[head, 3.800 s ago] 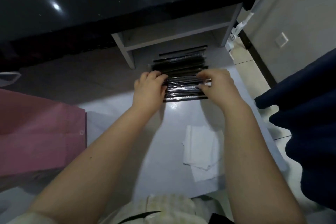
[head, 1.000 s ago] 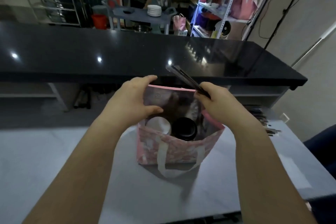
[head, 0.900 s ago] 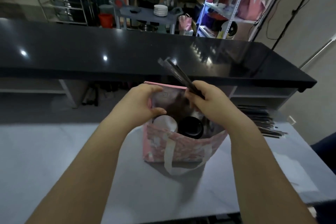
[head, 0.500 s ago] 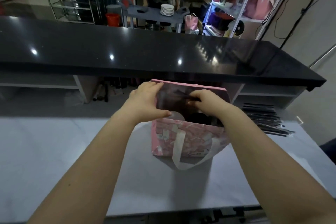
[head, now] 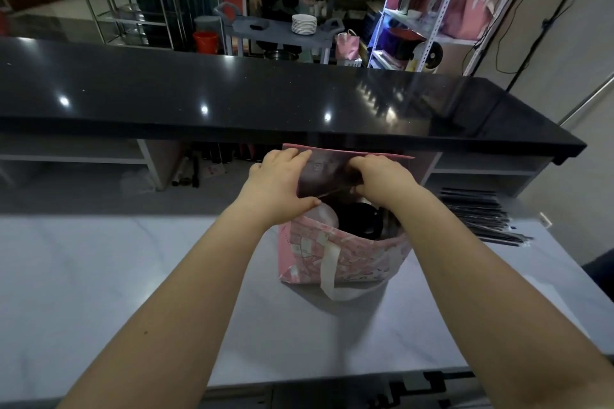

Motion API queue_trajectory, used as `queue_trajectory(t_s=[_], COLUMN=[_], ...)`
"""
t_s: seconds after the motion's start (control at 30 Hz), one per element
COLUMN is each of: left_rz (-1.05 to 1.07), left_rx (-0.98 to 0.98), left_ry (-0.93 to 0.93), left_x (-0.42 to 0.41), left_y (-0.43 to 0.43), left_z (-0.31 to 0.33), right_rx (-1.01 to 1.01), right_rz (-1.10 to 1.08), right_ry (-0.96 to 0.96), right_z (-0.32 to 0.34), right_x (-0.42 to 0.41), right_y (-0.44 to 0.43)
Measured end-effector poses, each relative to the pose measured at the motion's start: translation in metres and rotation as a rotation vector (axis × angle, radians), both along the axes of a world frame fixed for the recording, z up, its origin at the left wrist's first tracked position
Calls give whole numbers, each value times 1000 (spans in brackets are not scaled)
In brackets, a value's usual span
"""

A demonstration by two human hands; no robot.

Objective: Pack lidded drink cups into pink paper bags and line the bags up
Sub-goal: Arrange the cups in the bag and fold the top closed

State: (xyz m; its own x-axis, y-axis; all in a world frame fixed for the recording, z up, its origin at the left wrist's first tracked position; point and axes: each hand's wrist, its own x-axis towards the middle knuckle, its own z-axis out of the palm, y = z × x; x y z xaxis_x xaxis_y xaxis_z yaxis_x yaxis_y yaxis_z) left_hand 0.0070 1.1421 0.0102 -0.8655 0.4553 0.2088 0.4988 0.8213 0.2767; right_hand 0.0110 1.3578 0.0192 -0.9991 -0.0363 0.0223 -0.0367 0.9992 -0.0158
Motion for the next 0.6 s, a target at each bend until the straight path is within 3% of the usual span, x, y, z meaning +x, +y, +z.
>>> queue_trajectory(t_s=[0.3, 0.6], left_rz=[-18, -144], left_rx=[-1, 2], left_ry=[152, 153], left_x=[11, 19], left_y=[38, 118], left_z=[13, 26], right_rx=[-231, -83], right_rz=[-7, -49], right_ry=[89, 253], right_z=[16, 40], right_x=[26, 73], right_y=[9, 68])
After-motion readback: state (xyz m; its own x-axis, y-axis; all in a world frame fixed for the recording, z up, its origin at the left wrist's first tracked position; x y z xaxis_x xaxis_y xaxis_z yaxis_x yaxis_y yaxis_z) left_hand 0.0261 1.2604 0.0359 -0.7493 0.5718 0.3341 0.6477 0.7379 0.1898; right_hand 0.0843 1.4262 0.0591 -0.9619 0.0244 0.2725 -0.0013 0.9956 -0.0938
